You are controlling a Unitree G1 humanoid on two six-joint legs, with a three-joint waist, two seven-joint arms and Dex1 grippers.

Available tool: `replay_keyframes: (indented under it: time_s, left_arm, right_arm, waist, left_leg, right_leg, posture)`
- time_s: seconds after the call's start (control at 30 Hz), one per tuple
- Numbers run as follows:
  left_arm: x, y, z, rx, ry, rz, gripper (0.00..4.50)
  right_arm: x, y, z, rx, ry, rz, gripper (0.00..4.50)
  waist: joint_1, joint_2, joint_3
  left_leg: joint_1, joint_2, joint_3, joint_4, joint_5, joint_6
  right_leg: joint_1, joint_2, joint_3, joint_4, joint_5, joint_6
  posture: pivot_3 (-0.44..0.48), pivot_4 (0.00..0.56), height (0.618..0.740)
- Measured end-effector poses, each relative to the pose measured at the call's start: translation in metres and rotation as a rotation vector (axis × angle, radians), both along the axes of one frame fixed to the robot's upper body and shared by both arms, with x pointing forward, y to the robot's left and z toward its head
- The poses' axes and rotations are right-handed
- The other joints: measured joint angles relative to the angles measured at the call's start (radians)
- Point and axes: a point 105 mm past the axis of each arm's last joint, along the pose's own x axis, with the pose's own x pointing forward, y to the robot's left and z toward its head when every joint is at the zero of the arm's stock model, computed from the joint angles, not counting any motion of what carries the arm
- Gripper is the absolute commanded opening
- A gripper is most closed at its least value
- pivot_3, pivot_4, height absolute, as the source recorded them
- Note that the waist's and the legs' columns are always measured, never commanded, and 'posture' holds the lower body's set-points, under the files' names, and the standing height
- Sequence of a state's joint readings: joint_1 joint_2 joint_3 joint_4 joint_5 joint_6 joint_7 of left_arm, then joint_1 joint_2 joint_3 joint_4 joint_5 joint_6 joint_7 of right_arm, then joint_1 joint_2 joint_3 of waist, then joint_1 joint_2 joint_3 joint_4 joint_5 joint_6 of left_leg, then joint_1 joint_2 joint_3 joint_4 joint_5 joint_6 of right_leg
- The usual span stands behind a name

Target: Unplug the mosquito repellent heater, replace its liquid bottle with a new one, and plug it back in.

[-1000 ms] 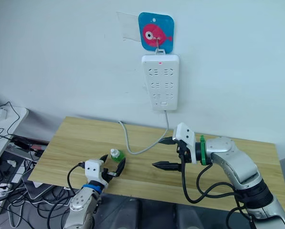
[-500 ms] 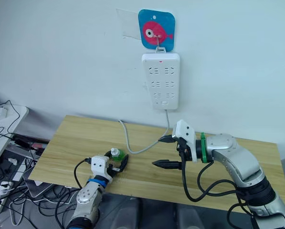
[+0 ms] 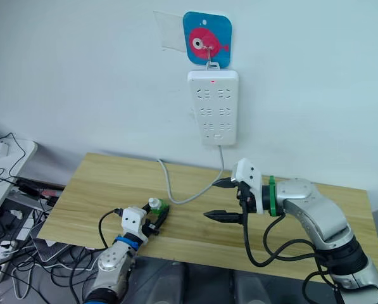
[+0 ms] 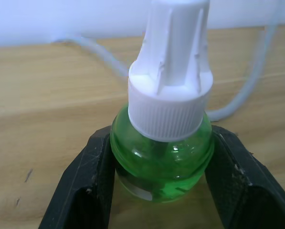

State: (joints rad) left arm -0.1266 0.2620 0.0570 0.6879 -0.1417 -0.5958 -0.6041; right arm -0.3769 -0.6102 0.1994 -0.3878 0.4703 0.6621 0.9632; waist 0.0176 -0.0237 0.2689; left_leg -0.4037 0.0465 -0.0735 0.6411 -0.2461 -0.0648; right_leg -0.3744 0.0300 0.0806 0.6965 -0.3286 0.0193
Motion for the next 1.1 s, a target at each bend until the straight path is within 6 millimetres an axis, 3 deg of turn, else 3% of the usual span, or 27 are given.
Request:
replay_keyframes:
  time_s: [0.2,0.5,0.63,0.93,1.0,1.1]
  left_arm:
    - [0.002,-0.017,0.048,0.049,-0.016,-0.359,2.26]
    - [0.009,-0.081,0.086,0.083,0.040,-0.851,2.26]
    - [0.020,-0.092,0.099,0.116,0.038,-0.947,2.26]
    - [0.032,-0.109,0.106,0.155,0.034,-1.037,2.26]
    - [0.033,-0.110,0.106,0.157,0.036,-1.046,2.26]
    - [0.032,-0.112,0.103,0.155,0.038,-1.055,2.26]
  right_arm:
    - [-0.002,-0.006,-0.010,0.027,-0.015,-0.051,4.50]
    - [0.009,0.007,-0.004,0.116,-0.095,-0.142,4.50]
    - [0.015,0.012,-0.010,0.130,-0.106,-0.194,4.50]
    - [0.021,0.024,-0.012,0.174,-0.134,-0.267,4.50]
    - [0.022,0.026,-0.011,0.184,-0.134,-0.272,4.12]
    - [0.024,0.028,-0.006,0.191,-0.152,-0.272,3.19]
  waist:
    - [0.007,0.001,0.000]
    - [0.004,0.001,-0.002]
    - [-0.002,0.001,-0.003]
    - [-0.029,0.001,-0.004]
    - [-0.037,0.001,-0.004]
    - [-0.046,0.001,-0.004]
  left_leg:
    - [-0.003,0.000,-0.007,0.000,0.004,-0.007]
    - [-0.010,-0.001,-0.010,0.001,0.009,-0.015]
    - [-0.015,-0.001,-0.010,0.002,0.010,-0.017]
    - [-0.015,-0.001,-0.010,0.003,0.011,-0.018]
    - [-0.015,-0.001,-0.010,0.004,0.011,-0.019]
    - [-0.015,-0.002,-0.010,0.004,0.013,-0.021]
  right_leg:
    - [0.000,0.000,-0.009,0.001,0.000,0.000]
    - [-0.006,0.000,-0.012,0.002,0.000,0.000]
    - [-0.011,0.000,-0.012,0.003,0.001,-0.001]
    - [-0.013,0.000,-0.012,0.008,0.001,-0.001]
    - [-0.013,0.000,-0.012,0.009,0.001,-0.001]
    - [-0.014,0.000,-0.012,0.012,0.001,-0.001]
  posture:
    - [0.143,0.223,0.740]
    - [0.058,0.180,0.740]
    - [0.031,0.172,0.740]
    - [0.001,0.161,0.740]
    - [0.000,0.161,0.740]
    - [0.002,0.160,0.740]
